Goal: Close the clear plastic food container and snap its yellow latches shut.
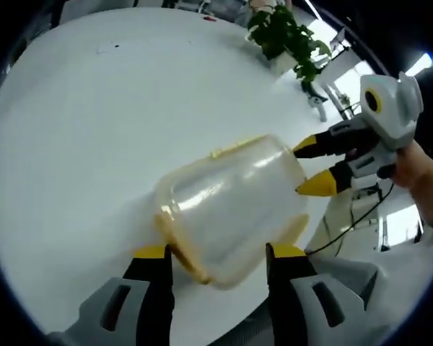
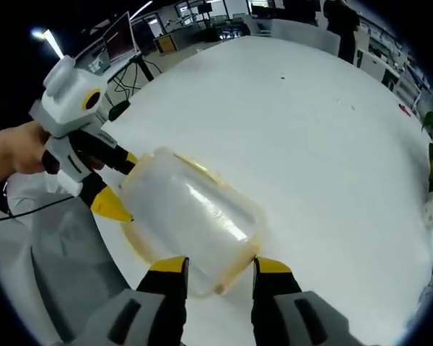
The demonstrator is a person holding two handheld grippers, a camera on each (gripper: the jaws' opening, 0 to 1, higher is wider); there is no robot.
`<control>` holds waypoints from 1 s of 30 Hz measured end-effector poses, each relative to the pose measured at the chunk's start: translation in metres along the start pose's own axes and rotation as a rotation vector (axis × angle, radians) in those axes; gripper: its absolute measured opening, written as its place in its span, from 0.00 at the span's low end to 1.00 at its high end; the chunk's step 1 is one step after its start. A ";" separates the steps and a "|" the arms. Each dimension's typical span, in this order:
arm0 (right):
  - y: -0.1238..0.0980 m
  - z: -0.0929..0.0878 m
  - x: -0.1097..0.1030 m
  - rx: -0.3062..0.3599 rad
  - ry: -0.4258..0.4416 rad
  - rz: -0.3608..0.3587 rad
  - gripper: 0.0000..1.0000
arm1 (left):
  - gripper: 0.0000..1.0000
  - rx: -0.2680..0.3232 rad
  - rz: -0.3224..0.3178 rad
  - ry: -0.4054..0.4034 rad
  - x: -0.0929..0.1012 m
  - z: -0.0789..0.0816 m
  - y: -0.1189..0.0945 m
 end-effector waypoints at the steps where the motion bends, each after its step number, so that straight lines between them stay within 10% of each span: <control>1: 0.000 0.000 0.000 0.000 0.001 0.000 0.33 | 0.50 -0.002 -0.005 -0.010 -0.001 0.000 0.001; 3: 0.001 0.007 -0.003 0.023 0.035 -0.002 0.32 | 0.47 -0.036 -0.055 -0.100 0.001 -0.009 0.015; 30: 0.001 -0.001 0.000 -0.002 0.085 0.060 0.32 | 0.49 0.000 -0.068 -0.035 -0.002 -0.003 0.003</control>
Point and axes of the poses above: the point that each gripper's makers call its tool centre point, and the gripper's own axes: y roughly forward along the fingers, x roughly to its right, z roughly out of its top, the point moved 2 cm from there along -y, roughly backward along the fingers, and after that the axes turned 10 degrees about -z, right-handed, at the moved point
